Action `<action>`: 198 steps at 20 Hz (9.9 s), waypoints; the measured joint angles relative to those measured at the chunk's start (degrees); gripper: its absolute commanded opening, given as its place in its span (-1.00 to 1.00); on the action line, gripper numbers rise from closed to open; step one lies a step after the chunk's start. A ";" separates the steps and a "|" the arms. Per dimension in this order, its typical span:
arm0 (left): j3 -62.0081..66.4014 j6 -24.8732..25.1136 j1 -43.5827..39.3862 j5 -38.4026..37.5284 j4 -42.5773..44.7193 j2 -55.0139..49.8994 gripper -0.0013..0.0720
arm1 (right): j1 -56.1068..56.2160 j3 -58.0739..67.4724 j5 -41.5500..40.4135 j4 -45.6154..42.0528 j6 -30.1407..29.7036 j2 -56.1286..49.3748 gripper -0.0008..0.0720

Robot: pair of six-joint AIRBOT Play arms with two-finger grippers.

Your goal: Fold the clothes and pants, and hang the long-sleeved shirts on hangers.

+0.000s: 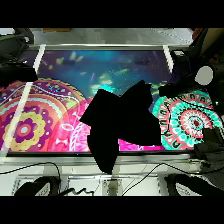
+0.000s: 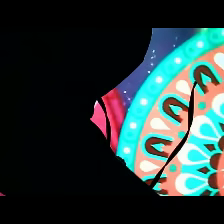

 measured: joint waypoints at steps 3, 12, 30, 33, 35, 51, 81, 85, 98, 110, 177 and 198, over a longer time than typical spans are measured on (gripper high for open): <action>0.00 -0.02 0.00 0.00 0.02 0.00 -0.93 | 0.00 0.00 0.02 0.00 0.02 -0.02 -0.93; 0.00 -0.02 0.00 0.02 0.02 -0.02 -0.93 | 0.00 0.00 0.00 0.00 0.02 -0.02 -0.93; -0.13 0.00 0.00 -1.77 -4.26 -1.16 -0.93 | -1.49 -1.05 -0.90 -0.90 -3.45 -0.33 -0.94; -0.20 0.00 0.00 -3.02 -4.28 -1.09 -0.93 | -6.60 -6.80 4.81 -0.94 -8.09 0.02 -0.94; -0.17 0.00 0.00 -3.48 -4.31 -0.68 -0.93 | -11.61 -13.79 7.04 2.67 -10.86 1.42 -0.94; -0.20 0.00 0.00 -10.97 -8.81 -0.04 -0.91 | -29.81 -56.87 -3.67 29.20 -6.25 12.04 0.37; -33.81 4.61 -8.22 -9.33 -26.18 2.05 0.81 | -18.03 -51.98 -36.35 75.36 -35.78 1.27 -0.94; -44.41 3.76 -9.99 -7.61 -29.92 3.89 0.93 | -17.77 -50.82 -37.00 73.57 -35.91 1.27 -0.94; -49.31 5.16 -23.30 4.42 -42.10 -10.60 -0.05 | -17.55 -50.36 -36.92 71.87 -35.98 1.27 -0.94; -40.37 11.28 -17.94 22.58 -36.72 -13.29 -0.93 | -14.47 -48.24 -35.43 71.47 -36.20 1.27 -0.94; -30.84 19.78 11.56 17.73 -42.49 -1.44 -0.94 | -14.45 -27.10 -46.77 53.44 -29.68 1.64 -0.94; -16.52 20.20 13.75 22.21 -40.35 -4.52 -0.93 | -36.22 -53.90 -7.34 37.90 -25.31 -2.91 0.33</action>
